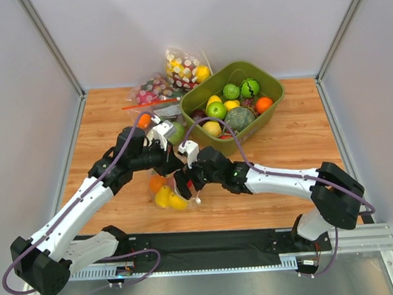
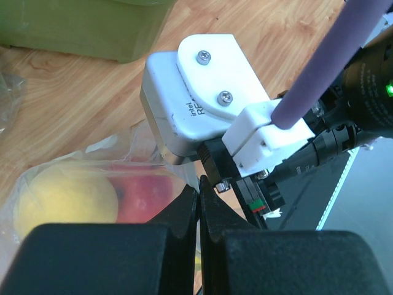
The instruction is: Open the zip-top bag and remove the fake food
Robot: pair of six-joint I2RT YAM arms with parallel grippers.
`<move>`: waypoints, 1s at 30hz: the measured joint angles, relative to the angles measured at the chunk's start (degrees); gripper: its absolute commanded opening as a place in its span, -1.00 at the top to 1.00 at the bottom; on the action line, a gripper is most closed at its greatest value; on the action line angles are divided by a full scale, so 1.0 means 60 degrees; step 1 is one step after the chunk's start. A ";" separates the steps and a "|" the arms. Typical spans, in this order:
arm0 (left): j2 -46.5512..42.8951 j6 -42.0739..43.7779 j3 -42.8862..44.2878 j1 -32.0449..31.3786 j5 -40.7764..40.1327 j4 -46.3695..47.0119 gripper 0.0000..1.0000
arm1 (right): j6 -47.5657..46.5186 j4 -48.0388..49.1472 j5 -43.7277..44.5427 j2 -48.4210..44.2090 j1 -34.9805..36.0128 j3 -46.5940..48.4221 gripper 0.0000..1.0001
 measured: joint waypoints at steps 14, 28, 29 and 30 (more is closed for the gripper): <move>0.0022 -0.0007 0.0000 0.0000 0.0248 0.0015 1.00 | 0.0583 -0.0514 0.0790 -0.0055 0.0313 0.0219 -0.98; 0.0823 0.0033 -0.0051 0.0317 0.1759 0.0776 1.00 | 0.0732 -0.0576 0.2772 -0.0368 0.0495 -0.0055 -0.99; 0.0805 0.0036 -0.0058 0.0317 0.1767 0.0798 1.00 | 0.0747 -0.0492 0.2911 -0.0393 0.0503 -0.0113 -0.99; 0.0787 0.0040 -0.0062 0.0317 0.1763 0.0801 1.00 | 0.0765 -0.0346 0.3053 -0.0412 0.0503 -0.0189 -0.99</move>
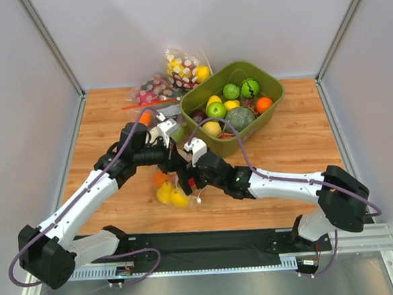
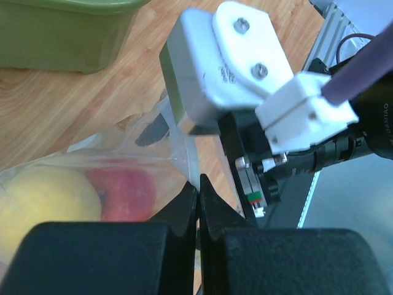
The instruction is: Open the zip-top bag and remove the fake food
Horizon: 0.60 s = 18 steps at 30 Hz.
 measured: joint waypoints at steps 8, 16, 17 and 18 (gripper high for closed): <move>-0.0229 -0.0011 -0.0029 -0.0018 -0.0277 0.0044 1.00 | 0.0113 0.0408 0.0528 -0.0280 -0.0240 -0.0215 -0.99; -0.0310 -0.0040 -0.0015 -0.0142 -0.0415 0.0080 1.00 | 0.0262 0.0594 0.0477 -0.0925 -0.0372 -0.0357 -1.00; -0.0288 -0.0040 -0.0015 -0.0138 -0.0390 0.0080 1.00 | 0.0244 0.0627 0.0426 -0.0889 -0.0382 -0.0357 -1.00; -0.0262 -0.0040 -0.0015 -0.0135 -0.0357 0.0087 1.00 | 0.0215 0.0663 0.0350 -0.0834 -0.0393 -0.0357 -1.00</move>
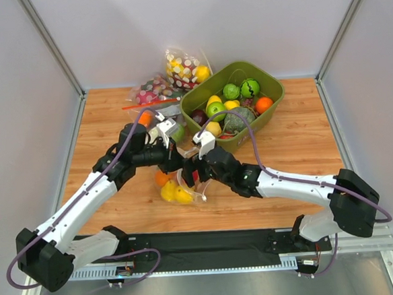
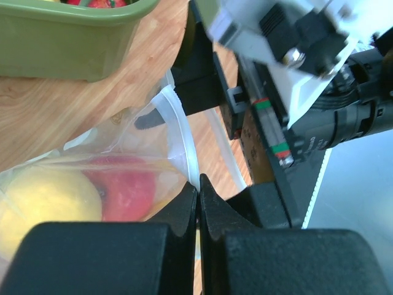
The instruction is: Open the zip-top bag and remove the fake food
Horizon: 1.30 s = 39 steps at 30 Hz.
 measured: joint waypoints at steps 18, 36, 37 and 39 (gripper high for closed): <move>0.0342 0.0335 0.0000 0.0386 0.0138 0.0098 1.00 | -0.0586 0.1847 -0.0991 0.1592 -0.0288 0.0018 -1.00; 0.0732 0.0474 -0.0386 0.0973 -0.0302 0.0707 1.00 | -0.0470 0.2885 -0.1351 0.3180 -0.0634 0.0605 -0.93; 0.0736 0.0481 -0.0386 0.0980 -0.0339 0.0703 1.00 | -0.0444 0.2863 -0.1388 0.3191 -0.0637 0.0627 -0.93; 0.0736 0.0474 -0.0386 0.0980 -0.0430 0.0703 1.00 | -0.0375 0.2776 -0.1486 0.3191 -0.0652 0.0656 -0.86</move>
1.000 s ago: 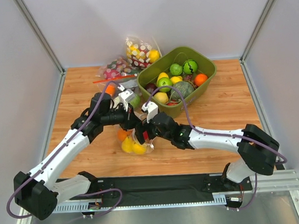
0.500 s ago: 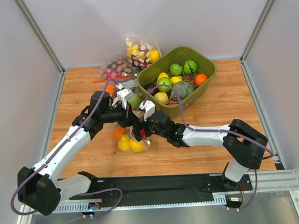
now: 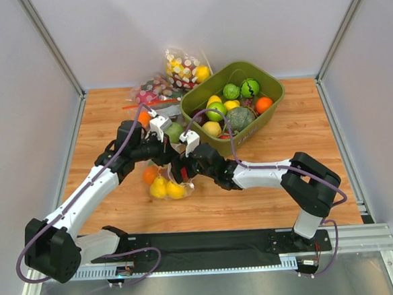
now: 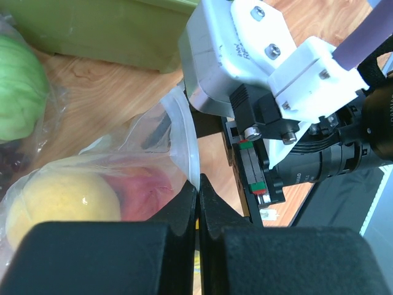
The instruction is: Open the zip-top bag and remove the fake food
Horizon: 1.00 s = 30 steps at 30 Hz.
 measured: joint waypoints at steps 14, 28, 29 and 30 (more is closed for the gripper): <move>0.0328 -0.0339 0.0011 -0.0477 -0.0171 -0.0645 1.00 | 0.1133 -0.2029 -0.2204 -0.0495 -0.0087 0.0066 -0.91; 0.0270 -0.0510 0.0011 -0.0892 -0.0412 -0.1075 1.00 | 0.2229 -0.2732 -0.3559 -0.0670 0.0146 0.0073 -0.92; 0.0270 -0.0506 0.0011 -0.0911 -0.0437 -0.1126 1.00 | 0.2310 -0.2718 -0.3526 -0.0674 0.0204 0.0073 -0.92; 0.0262 -0.0506 0.0011 -0.0914 -0.0448 -0.1169 1.00 | 0.2371 -0.2692 -0.3497 -0.0678 0.0248 0.0073 -0.92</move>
